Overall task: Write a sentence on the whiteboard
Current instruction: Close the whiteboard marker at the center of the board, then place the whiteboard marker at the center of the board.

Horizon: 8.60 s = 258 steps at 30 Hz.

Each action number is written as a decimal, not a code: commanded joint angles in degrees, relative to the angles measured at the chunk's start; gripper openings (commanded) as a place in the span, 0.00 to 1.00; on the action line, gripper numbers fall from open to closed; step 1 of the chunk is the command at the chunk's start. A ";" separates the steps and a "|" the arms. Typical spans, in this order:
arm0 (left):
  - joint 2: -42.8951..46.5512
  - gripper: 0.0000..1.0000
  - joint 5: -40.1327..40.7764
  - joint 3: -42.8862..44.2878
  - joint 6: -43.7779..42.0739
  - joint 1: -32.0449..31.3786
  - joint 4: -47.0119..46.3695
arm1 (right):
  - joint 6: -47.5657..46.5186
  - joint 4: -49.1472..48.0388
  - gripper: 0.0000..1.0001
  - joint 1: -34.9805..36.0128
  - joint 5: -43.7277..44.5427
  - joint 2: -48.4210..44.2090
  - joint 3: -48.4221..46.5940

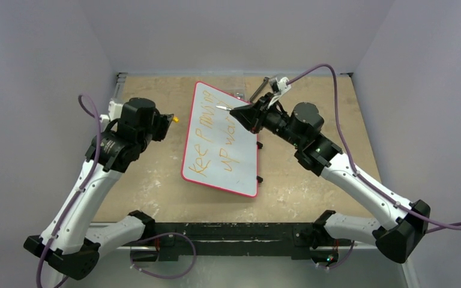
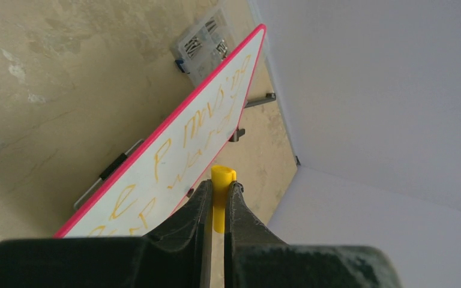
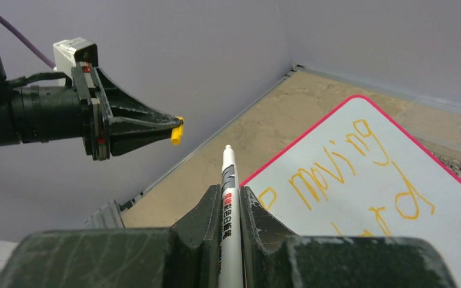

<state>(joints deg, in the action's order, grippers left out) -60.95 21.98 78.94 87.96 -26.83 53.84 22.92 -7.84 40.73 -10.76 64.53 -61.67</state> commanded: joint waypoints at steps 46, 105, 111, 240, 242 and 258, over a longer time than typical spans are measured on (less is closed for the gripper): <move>7.57 0.00 -7.20 -7.72 30.64 1.43 0.41 | -13.01 -8.43 0.00 12.78 -2.07 14.19 -8.86; 6.52 0.00 -16.45 -8.89 21.18 0.40 -9.63 | -18.49 2.61 0.00 16.14 6.66 24.16 -17.38; 7.58 0.00 -16.48 -9.06 21.68 0.11 -10.06 | -16.42 1.33 0.00 16.31 8.54 25.46 -17.58; 19.47 0.78 13.00 -20.40 -66.45 -2.44 -31.63 | 12.50 19.60 0.00 -21.89 30.33 18.18 15.47; 19.34 0.78 12.90 -20.40 -66.43 -2.44 -31.61 | 12.43 19.36 0.00 -22.29 30.00 20.02 15.40; 19.45 0.78 12.69 -20.31 -66.40 -2.32 -31.29 | 12.46 17.97 0.22 -22.56 28.16 19.01 18.53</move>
<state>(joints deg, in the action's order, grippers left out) -41.80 34.94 58.35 22.90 -29.63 24.29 35.97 8.93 18.33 18.39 84.73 -44.86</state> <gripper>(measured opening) 0.780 0.141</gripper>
